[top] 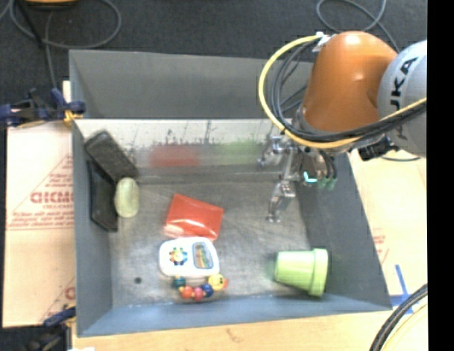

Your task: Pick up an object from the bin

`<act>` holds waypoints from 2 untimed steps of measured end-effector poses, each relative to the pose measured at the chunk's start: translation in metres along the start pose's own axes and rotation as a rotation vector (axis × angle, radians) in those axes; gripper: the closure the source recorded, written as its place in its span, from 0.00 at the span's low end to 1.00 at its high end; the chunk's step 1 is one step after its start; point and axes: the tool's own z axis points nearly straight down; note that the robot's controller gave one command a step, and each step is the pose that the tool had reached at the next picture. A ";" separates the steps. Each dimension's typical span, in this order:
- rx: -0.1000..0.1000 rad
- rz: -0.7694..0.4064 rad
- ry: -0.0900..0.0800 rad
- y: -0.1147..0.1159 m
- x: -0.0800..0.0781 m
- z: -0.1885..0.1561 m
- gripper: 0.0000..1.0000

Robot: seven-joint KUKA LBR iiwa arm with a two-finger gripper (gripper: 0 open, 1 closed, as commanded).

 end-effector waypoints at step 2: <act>0.002 -0.053 -0.014 0.030 0.014 0.039 0.00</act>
Offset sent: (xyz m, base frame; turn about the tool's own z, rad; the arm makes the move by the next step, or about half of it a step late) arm -0.0378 0.0769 -0.1025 -0.1229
